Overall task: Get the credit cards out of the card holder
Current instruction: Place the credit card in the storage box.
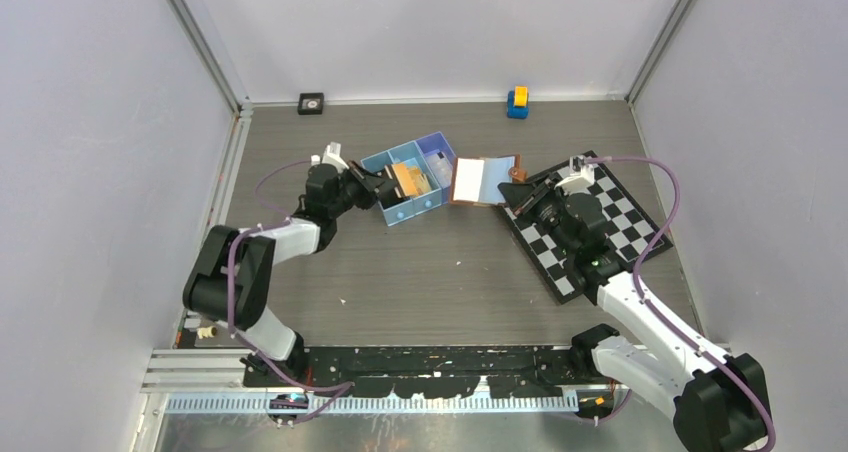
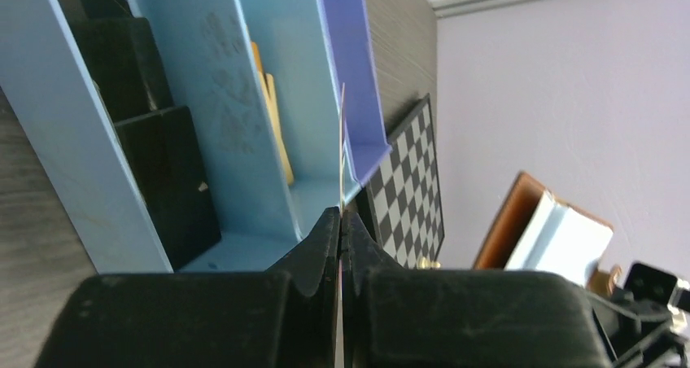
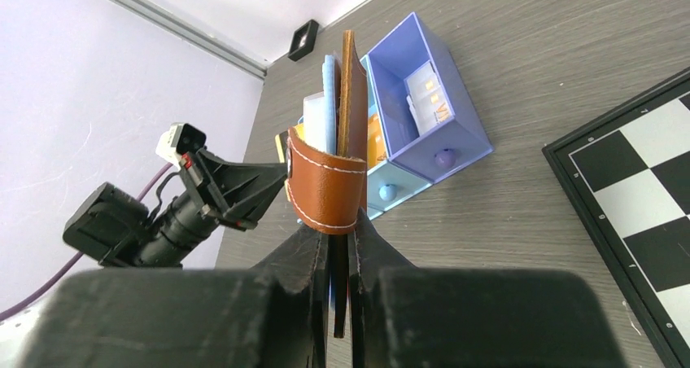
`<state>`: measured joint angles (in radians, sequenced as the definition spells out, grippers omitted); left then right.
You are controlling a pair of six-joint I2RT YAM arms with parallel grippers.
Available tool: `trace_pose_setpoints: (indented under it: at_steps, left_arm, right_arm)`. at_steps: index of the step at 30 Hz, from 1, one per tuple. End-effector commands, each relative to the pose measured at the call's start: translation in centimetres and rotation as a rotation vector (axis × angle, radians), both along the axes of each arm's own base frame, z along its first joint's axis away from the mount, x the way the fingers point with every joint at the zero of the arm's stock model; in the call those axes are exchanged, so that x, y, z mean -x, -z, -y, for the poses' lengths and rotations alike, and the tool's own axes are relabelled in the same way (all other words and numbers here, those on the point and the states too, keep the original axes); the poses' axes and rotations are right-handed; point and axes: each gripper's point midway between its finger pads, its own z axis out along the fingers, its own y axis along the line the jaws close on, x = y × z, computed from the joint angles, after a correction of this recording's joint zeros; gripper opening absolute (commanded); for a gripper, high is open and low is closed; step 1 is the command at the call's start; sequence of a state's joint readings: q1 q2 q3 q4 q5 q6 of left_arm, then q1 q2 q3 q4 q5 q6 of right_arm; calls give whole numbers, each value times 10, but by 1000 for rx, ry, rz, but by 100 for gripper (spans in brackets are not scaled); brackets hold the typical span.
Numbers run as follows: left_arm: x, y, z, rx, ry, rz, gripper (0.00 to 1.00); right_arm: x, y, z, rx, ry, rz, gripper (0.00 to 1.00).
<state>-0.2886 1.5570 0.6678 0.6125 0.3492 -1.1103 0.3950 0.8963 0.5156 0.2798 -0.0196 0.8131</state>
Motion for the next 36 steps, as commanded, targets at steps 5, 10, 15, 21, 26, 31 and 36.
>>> trace_pose_setpoints:
  at_steps: [5,10,15,21,26,31,36]
  left_arm:
    - [-42,8,26,33,-8,-22,0]
    - [-53,19,41,11,5,-54,16]
    - [-53,6,40,-39,24,-15,39]
    - [-21,-41,21,-122,24,74,48]
    - [49,-77,33,-88,257,246,82]
    - [85,-88,29,-53,297,368,97]
    - [84,-77,30,-76,306,355,97]
  right_arm:
    - [-3,-10,6,-11,36,41,1]
    - [-4,-9,6,-17,36,37,0]
    - [-1,-9,-3,-25,-13,32,1]
    - [-1,-10,-19,-28,-98,40,1]
    - [4,-16,-45,-86,-247,71,0]
    - [9,-20,-68,-154,-389,88,1]
    - [9,-21,-80,-194,-461,96,1]
